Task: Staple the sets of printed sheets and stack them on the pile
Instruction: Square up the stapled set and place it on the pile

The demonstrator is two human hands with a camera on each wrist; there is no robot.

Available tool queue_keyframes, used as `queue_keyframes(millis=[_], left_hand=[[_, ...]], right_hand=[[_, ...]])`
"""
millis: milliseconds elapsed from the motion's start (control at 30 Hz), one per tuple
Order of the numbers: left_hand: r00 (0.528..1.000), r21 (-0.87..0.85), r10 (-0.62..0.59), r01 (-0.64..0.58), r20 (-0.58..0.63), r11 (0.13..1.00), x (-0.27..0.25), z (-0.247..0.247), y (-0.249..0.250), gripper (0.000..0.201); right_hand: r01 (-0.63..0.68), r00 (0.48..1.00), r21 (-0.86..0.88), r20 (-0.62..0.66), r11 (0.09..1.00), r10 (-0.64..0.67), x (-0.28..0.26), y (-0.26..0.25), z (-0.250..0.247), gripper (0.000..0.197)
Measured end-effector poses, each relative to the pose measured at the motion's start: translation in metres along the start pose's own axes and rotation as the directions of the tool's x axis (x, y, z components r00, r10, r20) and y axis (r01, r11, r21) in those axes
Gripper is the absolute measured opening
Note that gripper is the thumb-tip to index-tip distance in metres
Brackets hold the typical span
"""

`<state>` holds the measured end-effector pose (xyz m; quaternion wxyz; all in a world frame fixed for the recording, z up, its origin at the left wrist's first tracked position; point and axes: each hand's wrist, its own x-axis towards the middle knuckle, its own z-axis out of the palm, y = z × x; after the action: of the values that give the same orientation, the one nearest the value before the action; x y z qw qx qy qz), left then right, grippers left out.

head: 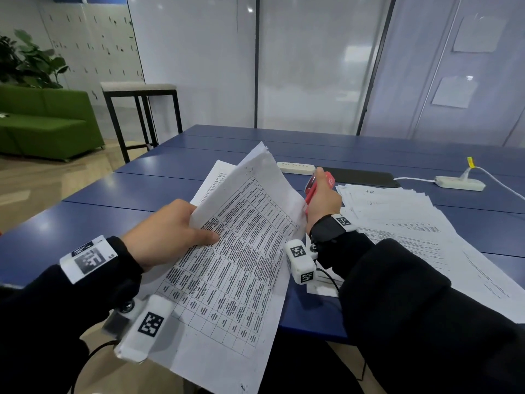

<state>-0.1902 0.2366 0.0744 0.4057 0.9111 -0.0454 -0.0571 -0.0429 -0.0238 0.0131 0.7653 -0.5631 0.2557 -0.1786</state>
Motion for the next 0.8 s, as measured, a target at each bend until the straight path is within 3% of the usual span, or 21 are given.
queue_keyframes(millis=[100, 233, 333, 400, 467, 533, 567, 633, 700, 800], left_hand=[[1.0, 0.008, -0.003, 0.003, 0.002, 1.0, 0.002, -0.002, -0.003, 0.008], [1.0, 0.027, -0.008, 0.008, -0.009, 1.0, 0.004, -0.01, -0.008, 0.008], [1.0, -0.033, -0.009, 0.009, -0.026, 0.999, 0.007, -0.02, -0.017, 0.006], [0.999, -0.194, -0.039, 0.037, -0.01, 0.98, 0.011, -0.026, -0.028, 0.013], [0.999, -0.375, -0.034, 0.037, 0.014, 0.926, 0.015, -0.028, -0.043, 0.046], [0.999, -0.518, -0.03, 0.048, 0.044, 0.854, 0.02, -0.026, -0.059, 0.092], [0.998, -0.57, -0.038, 0.062, 0.055, 0.819, 0.022, -0.023, -0.063, 0.099], [0.996, -0.637, -0.045, 0.086, 0.081, 0.766, 0.029, -0.016, -0.072, 0.085], [0.993, -0.675, -0.068, 0.116, 0.097, 0.729, 0.033, -0.006, -0.073, 0.071], [0.989, -0.703, -0.067, 0.142, 0.133, 0.696, 0.04, 0.009, -0.075, 0.086]], right_hand=[[-0.025, 1.0, -0.018, 0.019, 1.0, 0.025, -0.001, -0.001, -0.001, 0.06], [-0.155, 0.973, -0.008, 0.174, 0.988, 0.154, -0.003, -0.004, -0.008, 0.048], [-0.113, 0.952, -0.1, 0.273, 0.989, 0.137, 0.006, -0.012, -0.02, 0.038], [0.003, 0.942, -0.303, 0.321, 0.953, 0.099, 0.021, -0.015, -0.035, 0.043], [0.208, 0.912, -0.6, 0.404, 0.773, 0.068, 0.033, -0.022, -0.054, 0.045], [0.414, 0.867, -0.81, 0.49, 0.415, 0.092, 0.039, -0.03, -0.073, 0.049], [0.493, 0.848, -0.847, 0.519, 0.199, 0.108, 0.041, -0.034, -0.081, 0.049], [0.566, 0.823, -0.813, 0.55, -0.137, 0.138, 0.045, -0.039, -0.094, 0.045], [0.568, 0.823, -0.778, 0.541, -0.269, 0.172, 0.049, -0.041, -0.102, 0.037], [0.531, 0.847, -0.798, 0.505, -0.286, 0.164, 0.055, -0.033, -0.107, 0.05]])
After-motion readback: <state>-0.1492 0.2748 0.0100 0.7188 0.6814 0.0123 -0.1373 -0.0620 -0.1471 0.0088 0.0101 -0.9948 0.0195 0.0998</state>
